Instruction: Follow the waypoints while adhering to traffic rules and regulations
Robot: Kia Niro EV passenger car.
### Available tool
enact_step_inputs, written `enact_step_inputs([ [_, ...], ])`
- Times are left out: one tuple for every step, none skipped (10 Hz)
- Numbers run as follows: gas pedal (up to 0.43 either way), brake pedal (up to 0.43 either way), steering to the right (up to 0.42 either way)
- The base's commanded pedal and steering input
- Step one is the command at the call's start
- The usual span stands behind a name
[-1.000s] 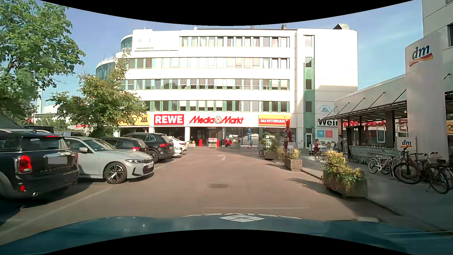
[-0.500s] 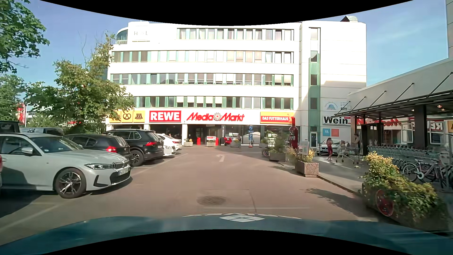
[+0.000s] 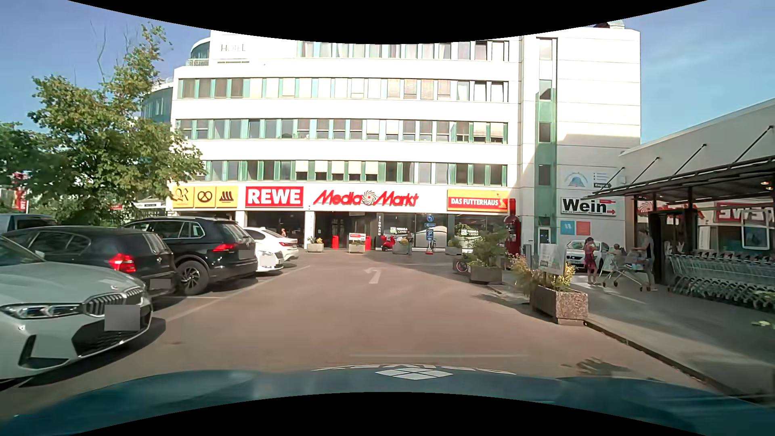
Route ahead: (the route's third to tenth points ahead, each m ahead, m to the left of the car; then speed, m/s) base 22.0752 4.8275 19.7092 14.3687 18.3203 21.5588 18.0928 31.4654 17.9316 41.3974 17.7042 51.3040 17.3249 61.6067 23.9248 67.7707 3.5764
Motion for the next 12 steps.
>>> enact_step_inputs([
  [0.059, 0.000, 0.006],
  [0.059, 0.000, 0.005],
  [0.059, 0.000, 0.004],
  [0.059, 0.000, 0.004],
  [0.059, 0.000, 0.004],
  [0.059, 0.000, 0.002],
  [0.059, 0.000, 0.002],
  [0.059, 0.000, 0.003],
  [0.059, 0.000, 0.000],
  [0.059, 0.000, -0.001],
  [0.059, 0.000, 0.002],
  [0.059, 0.000, 0.006],
])
